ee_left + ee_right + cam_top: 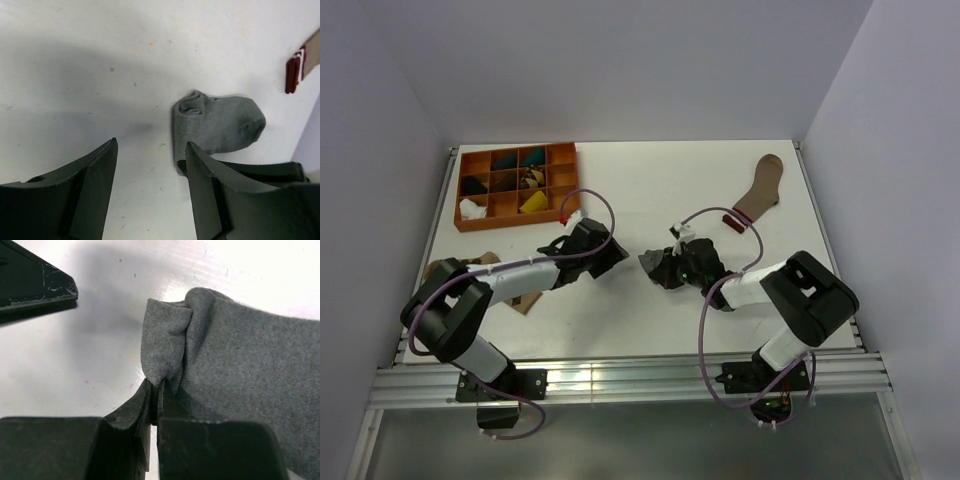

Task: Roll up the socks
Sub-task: Roll the sock at the center of the board.

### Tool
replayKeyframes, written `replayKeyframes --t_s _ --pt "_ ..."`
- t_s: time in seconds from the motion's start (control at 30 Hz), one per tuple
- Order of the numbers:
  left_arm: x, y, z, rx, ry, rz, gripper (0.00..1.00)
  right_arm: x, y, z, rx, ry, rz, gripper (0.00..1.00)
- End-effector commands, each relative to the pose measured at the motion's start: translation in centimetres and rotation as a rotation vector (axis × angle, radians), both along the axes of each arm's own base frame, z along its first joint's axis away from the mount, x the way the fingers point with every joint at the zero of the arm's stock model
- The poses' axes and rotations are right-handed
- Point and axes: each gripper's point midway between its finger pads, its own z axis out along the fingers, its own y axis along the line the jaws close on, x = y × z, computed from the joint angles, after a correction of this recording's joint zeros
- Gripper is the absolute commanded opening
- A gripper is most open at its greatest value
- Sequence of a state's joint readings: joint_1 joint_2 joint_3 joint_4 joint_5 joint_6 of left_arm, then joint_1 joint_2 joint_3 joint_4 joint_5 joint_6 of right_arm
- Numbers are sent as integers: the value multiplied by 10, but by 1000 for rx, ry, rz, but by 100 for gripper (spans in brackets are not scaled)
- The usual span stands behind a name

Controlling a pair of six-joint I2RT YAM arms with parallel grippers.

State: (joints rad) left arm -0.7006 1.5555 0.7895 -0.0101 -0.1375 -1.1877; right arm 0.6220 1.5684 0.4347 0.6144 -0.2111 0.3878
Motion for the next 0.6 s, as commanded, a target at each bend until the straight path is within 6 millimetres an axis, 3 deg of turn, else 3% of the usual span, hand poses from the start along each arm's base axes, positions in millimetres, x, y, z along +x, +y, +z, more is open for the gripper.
replayKeyframes --t_s 0.0,0.03,0.27,0.57 --pt "9 -22 13 -88 -36 -33 62 -9 15 19 238 83 47 0" --pt "12 -26 15 -92 -42 -39 62 -10 15 12 265 139 29 0" --pt "11 -47 -1 -54 -26 -115 61 -5 2 14 455 239 -23 1" --pt "14 -59 -11 -47 -21 -143 60 -4 -12 -4 495 349 -110 3"
